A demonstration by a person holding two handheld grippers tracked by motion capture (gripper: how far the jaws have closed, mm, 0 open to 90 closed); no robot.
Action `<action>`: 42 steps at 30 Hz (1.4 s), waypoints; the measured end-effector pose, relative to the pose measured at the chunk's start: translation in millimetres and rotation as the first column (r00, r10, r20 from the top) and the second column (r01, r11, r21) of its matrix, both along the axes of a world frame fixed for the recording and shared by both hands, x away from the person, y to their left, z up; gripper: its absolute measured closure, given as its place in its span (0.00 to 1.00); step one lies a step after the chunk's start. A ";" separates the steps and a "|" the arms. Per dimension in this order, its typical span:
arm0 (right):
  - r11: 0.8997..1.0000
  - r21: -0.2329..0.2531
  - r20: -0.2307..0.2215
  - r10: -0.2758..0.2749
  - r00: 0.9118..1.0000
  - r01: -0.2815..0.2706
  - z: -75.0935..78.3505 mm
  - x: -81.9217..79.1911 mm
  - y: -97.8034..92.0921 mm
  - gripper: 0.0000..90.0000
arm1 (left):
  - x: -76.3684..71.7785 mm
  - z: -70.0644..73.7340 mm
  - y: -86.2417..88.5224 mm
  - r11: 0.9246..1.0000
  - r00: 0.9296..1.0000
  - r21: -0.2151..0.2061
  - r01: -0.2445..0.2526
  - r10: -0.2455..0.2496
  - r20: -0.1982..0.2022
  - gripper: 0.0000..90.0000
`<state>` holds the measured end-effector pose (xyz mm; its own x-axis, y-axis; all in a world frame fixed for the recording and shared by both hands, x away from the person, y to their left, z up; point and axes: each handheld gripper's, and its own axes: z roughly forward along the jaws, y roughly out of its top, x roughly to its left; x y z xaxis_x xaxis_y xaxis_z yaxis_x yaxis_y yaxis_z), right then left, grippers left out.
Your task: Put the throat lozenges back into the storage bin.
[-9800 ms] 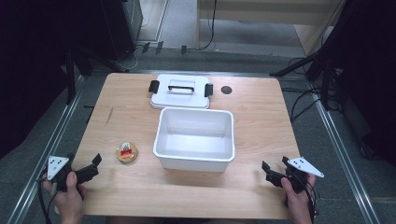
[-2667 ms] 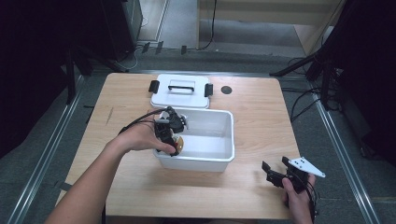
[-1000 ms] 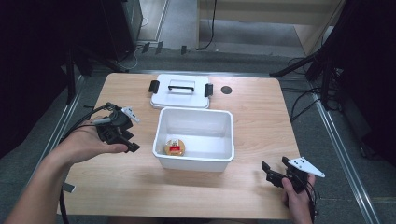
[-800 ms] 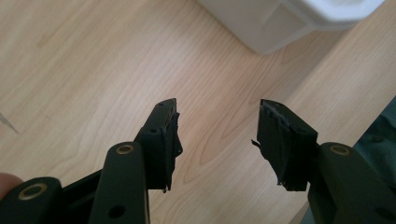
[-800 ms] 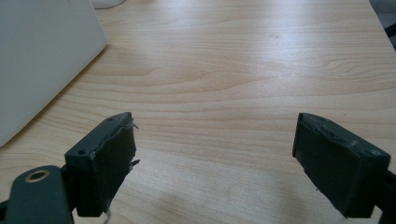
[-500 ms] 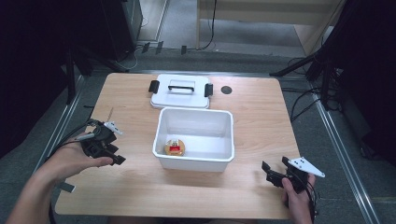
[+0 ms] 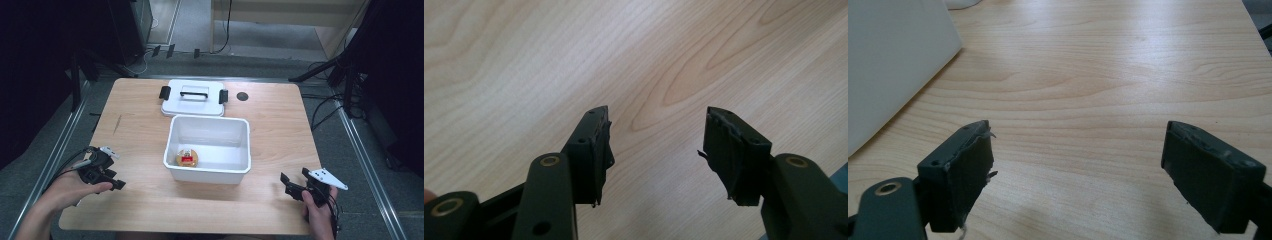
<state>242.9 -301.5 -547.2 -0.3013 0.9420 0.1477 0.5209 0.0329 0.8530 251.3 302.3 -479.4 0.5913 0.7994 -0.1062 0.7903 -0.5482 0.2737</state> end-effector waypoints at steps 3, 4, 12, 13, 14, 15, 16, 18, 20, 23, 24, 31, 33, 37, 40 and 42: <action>1.000 0.000 0.000 0.000 1.000 0.000 0.0 0.0 0.0 0.15 | -4.9 -7.3 3.5 0.999 0.999 -0.023 -0.028 0.028 0.022 0.47; 1.000 0.000 0.000 -0.001 1.000 0.001 0.0 0.0 0.0 0.15 | -6.0 -9.2 4.8 0.999 0.999 -0.028 -0.033 0.034 0.036 0.44; 1.000 0.001 -0.001 -0.001 1.000 0.001 0.0 0.0 0.0 0.15 | -18.9 -26.6 13.7 0.982 0.974 -0.125 -0.139 0.158 0.161 0.32; 1.000 0.001 -0.001 -0.001 1.000 0.001 0.0 0.0 -0.1 0.15 | -21.0 -29.1 14.1 0.979 0.969 -0.136 -0.151 0.174 0.177 0.31; 1.000 0.000 -0.001 -0.002 1.000 0.002 0.0 0.1 -0.2 0.15 | -23.0 -31.3 14.8 0.977 0.962 -0.141 -0.158 0.185 0.200 0.29; 1.000 0.000 -0.001 -0.002 1.000 0.002 0.0 0.0 -0.2 0.15 | -25.5 -33.8 15.5 0.974 0.953 -0.153 -0.169 0.201 0.228 0.28; 1.000 0.000 -0.001 -0.002 1.000 0.002 0.0 0.1 -0.2 0.15 | -27.0 -35.0 16.0 0.972 0.946 -0.158 -0.175 0.210 0.245 0.27; 1.000 0.000 -0.001 -0.003 1.000 0.003 0.0 0.1 -0.2 0.15 | -30.6 -38.7 17.9 0.965 0.922 -0.168 -0.200 0.243 0.302 0.21; 1.000 0.000 -0.002 -0.004 1.000 0.004 -0.1 0.2 -0.2 0.15 | -33.7 -40.9 20.1 0.955 0.895 -0.194 -0.226 0.282 0.345 0.18; 1.000 0.001 0.000 -0.003 1.000 0.003 -0.1 0.3 -0.2 0.15 | -37.4 -44.8 22.5 0.939 0.856 -0.230 -0.257 0.332 0.397 0.14; 1.000 0.000 0.000 -0.003 1.000 0.003 -0.1 0.3 -0.3 0.15 | -38.6 -46.2 23.5 0.930 0.842 -0.248 -0.270 0.353 0.408 0.13; 1.000 0.003 0.000 -0.001 1.000 0.001 -0.2 0.4 -0.5 0.15 | -46.7 -59.7 33.4 0.870 0.744 -0.350 -0.346 0.482 0.462 0.10; 1.000 0.003 0.001 -0.001 1.000 0.001 -0.2 0.4 -0.6 0.15 | -48.6 -64.0 36.4 0.856 0.713 -0.365 -0.365 0.510 0.482 0.09; 1.000 0.003 0.000 0.001 1.000 -0.001 -0.2 0.4 -0.5 0.15 | -53.6 -68.2 40.3 0.842 0.653 -0.373 -0.390 0.538 0.532 0.09; 1.000 0.001 -0.002 -0.001 1.000 0.001 -0.1 0.4 -0.4 0.15 | -56.7 -69.8 41.9 0.830 0.620 -0.390 -0.398 0.557 0.553 0.09; 1.000 0.001 -0.003 -0.002 1.000 0.002 0.0 0.3 -0.2 0.15 | -58.6 -69.5 41.2 0.826 0.590 -0.396 -0.401 0.564 0.578 0.09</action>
